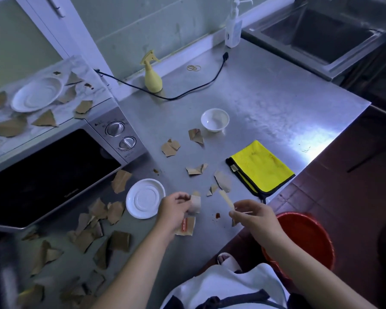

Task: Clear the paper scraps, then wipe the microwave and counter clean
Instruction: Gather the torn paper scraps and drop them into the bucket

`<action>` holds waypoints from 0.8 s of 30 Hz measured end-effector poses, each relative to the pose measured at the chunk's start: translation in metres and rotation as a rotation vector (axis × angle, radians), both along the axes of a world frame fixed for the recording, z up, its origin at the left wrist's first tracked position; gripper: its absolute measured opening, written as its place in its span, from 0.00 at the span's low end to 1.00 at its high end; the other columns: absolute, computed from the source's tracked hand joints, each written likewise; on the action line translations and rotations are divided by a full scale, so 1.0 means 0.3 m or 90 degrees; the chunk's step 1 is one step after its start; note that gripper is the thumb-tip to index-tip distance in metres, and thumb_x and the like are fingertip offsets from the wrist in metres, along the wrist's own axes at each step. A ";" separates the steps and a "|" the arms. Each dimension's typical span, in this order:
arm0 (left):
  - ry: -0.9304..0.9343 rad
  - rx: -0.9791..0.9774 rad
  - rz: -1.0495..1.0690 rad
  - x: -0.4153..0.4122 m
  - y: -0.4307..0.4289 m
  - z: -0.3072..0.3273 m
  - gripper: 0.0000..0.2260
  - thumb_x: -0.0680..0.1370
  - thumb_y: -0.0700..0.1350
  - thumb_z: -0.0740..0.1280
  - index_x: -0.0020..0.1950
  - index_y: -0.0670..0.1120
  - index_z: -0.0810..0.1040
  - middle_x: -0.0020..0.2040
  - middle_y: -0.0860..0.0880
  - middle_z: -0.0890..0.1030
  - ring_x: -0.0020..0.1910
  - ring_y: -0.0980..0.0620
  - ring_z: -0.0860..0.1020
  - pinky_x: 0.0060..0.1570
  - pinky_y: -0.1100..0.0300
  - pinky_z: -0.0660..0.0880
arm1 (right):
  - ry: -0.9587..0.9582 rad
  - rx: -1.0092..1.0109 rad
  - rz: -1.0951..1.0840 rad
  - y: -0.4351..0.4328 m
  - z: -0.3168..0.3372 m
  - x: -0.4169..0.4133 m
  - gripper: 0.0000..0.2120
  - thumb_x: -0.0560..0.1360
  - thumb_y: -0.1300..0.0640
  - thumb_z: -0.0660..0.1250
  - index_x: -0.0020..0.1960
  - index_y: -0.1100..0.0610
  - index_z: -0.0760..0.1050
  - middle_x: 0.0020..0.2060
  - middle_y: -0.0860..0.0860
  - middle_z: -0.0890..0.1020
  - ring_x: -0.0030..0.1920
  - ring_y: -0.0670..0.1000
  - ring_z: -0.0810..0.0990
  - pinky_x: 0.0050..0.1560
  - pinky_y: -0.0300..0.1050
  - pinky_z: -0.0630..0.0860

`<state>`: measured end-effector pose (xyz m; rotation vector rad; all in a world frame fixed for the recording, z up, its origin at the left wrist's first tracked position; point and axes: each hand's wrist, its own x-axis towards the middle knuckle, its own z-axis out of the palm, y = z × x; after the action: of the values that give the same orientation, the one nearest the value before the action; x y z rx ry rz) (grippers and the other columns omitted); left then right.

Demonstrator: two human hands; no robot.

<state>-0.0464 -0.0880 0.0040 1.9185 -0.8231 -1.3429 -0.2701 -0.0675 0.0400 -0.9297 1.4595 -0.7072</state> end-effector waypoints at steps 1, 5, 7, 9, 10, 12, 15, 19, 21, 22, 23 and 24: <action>0.036 -0.001 0.021 -0.033 0.015 0.008 0.06 0.74 0.36 0.73 0.43 0.46 0.80 0.38 0.50 0.83 0.34 0.57 0.78 0.30 0.70 0.73 | 0.004 -0.029 0.010 -0.004 0.003 0.011 0.07 0.71 0.66 0.76 0.47 0.66 0.81 0.30 0.53 0.84 0.30 0.47 0.82 0.35 0.34 0.74; 0.098 -0.004 0.074 -0.132 0.057 0.039 0.05 0.74 0.42 0.75 0.46 0.46 0.81 0.40 0.50 0.86 0.39 0.53 0.83 0.34 0.65 0.72 | 0.069 -0.101 0.048 -0.023 -0.001 0.054 0.07 0.70 0.60 0.78 0.45 0.57 0.80 0.34 0.52 0.85 0.37 0.53 0.85 0.44 0.55 0.80; 0.120 -0.004 0.091 -0.162 0.072 0.053 0.04 0.74 0.41 0.74 0.47 0.46 0.80 0.41 0.48 0.86 0.40 0.52 0.84 0.36 0.61 0.72 | 0.095 -0.116 0.076 -0.029 -0.010 0.072 0.07 0.70 0.58 0.77 0.44 0.52 0.80 0.35 0.49 0.85 0.38 0.51 0.85 0.46 0.57 0.81; 0.156 -0.009 0.108 -0.180 0.088 0.067 0.04 0.75 0.38 0.71 0.47 0.46 0.80 0.42 0.47 0.87 0.40 0.52 0.84 0.38 0.61 0.72 | 0.109 -0.132 0.106 -0.030 -0.019 0.085 0.06 0.70 0.56 0.76 0.42 0.50 0.80 0.35 0.48 0.85 0.37 0.49 0.85 0.46 0.55 0.80; 0.177 -0.012 0.122 -0.184 0.097 0.074 0.04 0.75 0.38 0.71 0.48 0.46 0.80 0.42 0.47 0.87 0.40 0.52 0.84 0.38 0.61 0.72 | 0.114 -0.140 0.117 -0.029 -0.025 0.090 0.05 0.70 0.55 0.76 0.41 0.49 0.80 0.34 0.47 0.85 0.37 0.47 0.84 0.45 0.53 0.80; 0.206 -0.018 0.144 -0.185 0.114 0.089 0.05 0.76 0.37 0.71 0.49 0.45 0.80 0.43 0.46 0.86 0.42 0.51 0.83 0.39 0.61 0.72 | 0.123 -0.141 0.132 -0.029 -0.039 0.095 0.05 0.70 0.52 0.76 0.42 0.48 0.80 0.35 0.47 0.84 0.36 0.45 0.83 0.43 0.50 0.79; 0.230 -0.017 0.164 -0.183 0.144 0.107 0.07 0.76 0.38 0.70 0.54 0.44 0.80 0.47 0.45 0.86 0.45 0.51 0.83 0.44 0.59 0.73 | 0.151 -0.136 0.167 -0.030 -0.062 0.100 0.06 0.71 0.50 0.75 0.44 0.47 0.80 0.39 0.47 0.84 0.38 0.46 0.83 0.44 0.50 0.79; 0.226 -0.022 0.235 -0.182 0.183 0.105 0.09 0.76 0.39 0.72 0.56 0.42 0.81 0.49 0.44 0.86 0.44 0.52 0.83 0.45 0.58 0.73 | 0.189 -0.181 0.222 -0.024 -0.078 0.120 0.08 0.70 0.50 0.76 0.46 0.44 0.78 0.41 0.42 0.80 0.38 0.40 0.79 0.40 0.43 0.76; 0.210 -0.027 0.284 -0.183 0.199 0.100 0.08 0.76 0.38 0.71 0.55 0.42 0.81 0.48 0.44 0.86 0.41 0.52 0.83 0.44 0.58 0.73 | 0.191 -0.204 0.271 -0.016 -0.087 0.136 0.10 0.70 0.48 0.77 0.47 0.42 0.77 0.41 0.41 0.78 0.39 0.39 0.78 0.38 0.36 0.72; 0.202 -0.030 0.312 -0.182 0.208 0.097 0.07 0.76 0.37 0.71 0.54 0.42 0.82 0.46 0.44 0.85 0.40 0.52 0.82 0.43 0.59 0.73 | 0.180 -0.208 0.293 -0.013 -0.094 0.143 0.10 0.70 0.47 0.77 0.48 0.42 0.78 0.42 0.40 0.77 0.40 0.39 0.78 0.38 0.34 0.71; 0.194 -0.035 0.340 -0.179 0.219 0.094 0.06 0.76 0.37 0.71 0.53 0.42 0.82 0.44 0.45 0.85 0.40 0.52 0.82 0.42 0.59 0.73 | 0.166 -0.210 0.311 -0.012 -0.099 0.147 0.11 0.70 0.45 0.76 0.50 0.44 0.79 0.42 0.40 0.77 0.40 0.39 0.78 0.39 0.34 0.72; 0.187 -0.040 0.365 -0.175 0.229 0.090 0.06 0.76 0.36 0.71 0.52 0.42 0.81 0.44 0.45 0.84 0.40 0.51 0.81 0.41 0.60 0.73 | 0.151 -0.206 0.320 -0.019 -0.107 0.147 0.13 0.70 0.44 0.75 0.52 0.45 0.79 0.43 0.40 0.78 0.41 0.40 0.79 0.40 0.35 0.73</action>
<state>-0.0989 -0.0192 0.0311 1.6744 -0.1452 -1.1746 -0.2259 -0.0731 0.0081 -1.6068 1.2515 -0.4711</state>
